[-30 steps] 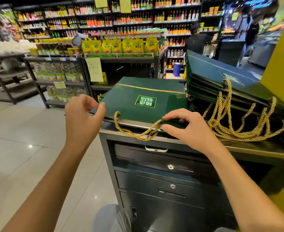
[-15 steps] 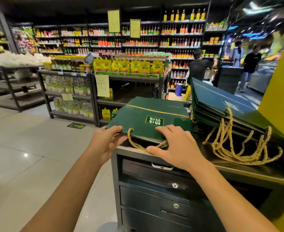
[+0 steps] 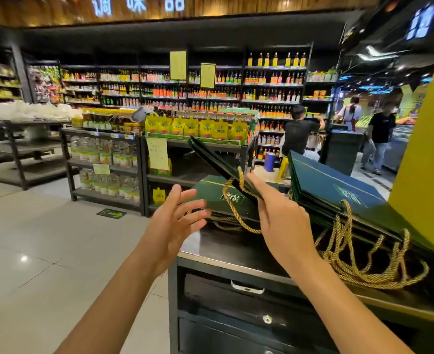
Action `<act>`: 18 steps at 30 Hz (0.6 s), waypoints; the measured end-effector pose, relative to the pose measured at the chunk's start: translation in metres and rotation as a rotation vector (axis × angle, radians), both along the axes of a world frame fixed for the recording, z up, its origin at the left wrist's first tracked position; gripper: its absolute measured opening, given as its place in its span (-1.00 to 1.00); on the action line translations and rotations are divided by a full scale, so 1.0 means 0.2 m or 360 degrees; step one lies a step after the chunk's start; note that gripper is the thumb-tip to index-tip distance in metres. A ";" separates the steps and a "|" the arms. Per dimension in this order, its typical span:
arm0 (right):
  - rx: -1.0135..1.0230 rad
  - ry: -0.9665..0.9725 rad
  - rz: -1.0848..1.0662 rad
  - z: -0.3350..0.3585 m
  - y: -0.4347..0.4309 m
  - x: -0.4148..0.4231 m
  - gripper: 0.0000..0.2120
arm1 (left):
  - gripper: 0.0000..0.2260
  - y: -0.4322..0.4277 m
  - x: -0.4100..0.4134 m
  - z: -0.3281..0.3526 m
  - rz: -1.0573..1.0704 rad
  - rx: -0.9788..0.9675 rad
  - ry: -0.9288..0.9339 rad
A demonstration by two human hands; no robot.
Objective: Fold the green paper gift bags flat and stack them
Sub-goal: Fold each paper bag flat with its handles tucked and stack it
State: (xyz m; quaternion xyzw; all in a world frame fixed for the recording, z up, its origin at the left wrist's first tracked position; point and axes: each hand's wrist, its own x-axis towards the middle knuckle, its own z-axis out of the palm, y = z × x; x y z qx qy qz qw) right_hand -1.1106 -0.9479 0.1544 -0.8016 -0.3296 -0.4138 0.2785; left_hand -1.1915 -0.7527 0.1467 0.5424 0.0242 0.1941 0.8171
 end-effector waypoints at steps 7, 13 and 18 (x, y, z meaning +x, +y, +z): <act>0.1068 0.0623 0.0604 0.14 0.02 -0.07 -0.84 | -0.65 -0.10 0.04 -0.08 -0.0158 0.0122 0.0334; 0.1448 0.1152 0.0943 0.07 0.12 -0.07 -0.88 | -0.74 -0.16 0.06 -0.12 -0.0134 -0.0216 0.0108; 0.0963 0.1248 0.0922 0.04 0.06 -0.07 -0.69 | -0.69 -0.03 0.05 -0.13 0.0201 -0.0298 -0.0106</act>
